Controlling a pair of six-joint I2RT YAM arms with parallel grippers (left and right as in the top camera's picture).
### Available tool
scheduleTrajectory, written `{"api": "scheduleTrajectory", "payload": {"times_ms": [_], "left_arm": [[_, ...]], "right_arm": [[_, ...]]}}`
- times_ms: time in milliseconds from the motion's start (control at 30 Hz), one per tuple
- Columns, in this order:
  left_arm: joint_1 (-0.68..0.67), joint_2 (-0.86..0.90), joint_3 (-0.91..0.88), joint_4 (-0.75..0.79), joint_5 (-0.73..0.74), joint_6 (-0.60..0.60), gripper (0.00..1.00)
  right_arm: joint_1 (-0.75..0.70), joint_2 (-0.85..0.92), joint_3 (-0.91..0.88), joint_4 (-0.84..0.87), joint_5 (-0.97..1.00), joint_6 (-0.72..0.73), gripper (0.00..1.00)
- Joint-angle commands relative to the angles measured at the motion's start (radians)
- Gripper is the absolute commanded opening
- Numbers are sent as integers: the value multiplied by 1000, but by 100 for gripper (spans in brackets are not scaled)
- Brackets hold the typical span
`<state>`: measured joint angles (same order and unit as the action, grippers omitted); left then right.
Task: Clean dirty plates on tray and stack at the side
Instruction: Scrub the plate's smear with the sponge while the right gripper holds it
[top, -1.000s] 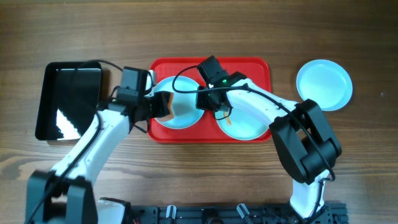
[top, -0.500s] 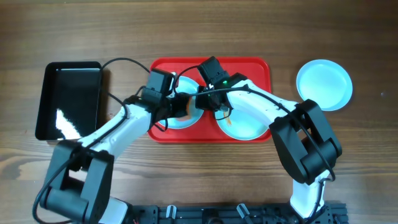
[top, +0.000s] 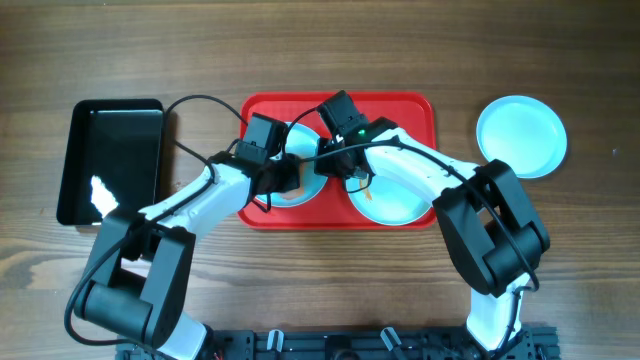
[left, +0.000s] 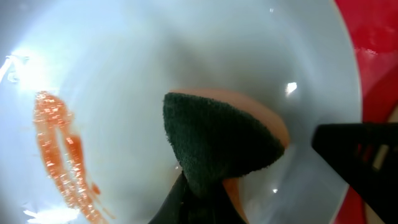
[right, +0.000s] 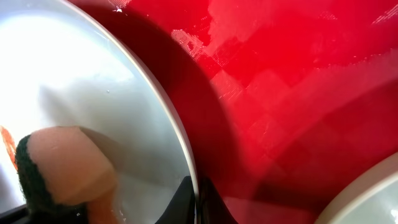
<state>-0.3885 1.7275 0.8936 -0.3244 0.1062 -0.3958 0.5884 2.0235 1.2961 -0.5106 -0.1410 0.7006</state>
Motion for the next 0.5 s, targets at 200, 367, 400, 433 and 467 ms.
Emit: {"api": "scheduleTrajectory", "payload": {"times_ms": [200,367,400,433,467], "left_arm": [[49,66,-13,-35,-230,56,4],[77,67,-13,-34,-309,56,4],[83,67,-13,-31,-333,56,4],[91,67,-13,-27,-359,56,4],[97,67,-13,-23,-375,59,4]], "right_arm": [[4,36,-42,-19,56,6,4],[4,36,-42,-21,70,7,5],[4,36,-42,-22,73,6,5],[4,36,-42,-23,74,6,4],[4,36,-42,-23,74,6,4]]}}
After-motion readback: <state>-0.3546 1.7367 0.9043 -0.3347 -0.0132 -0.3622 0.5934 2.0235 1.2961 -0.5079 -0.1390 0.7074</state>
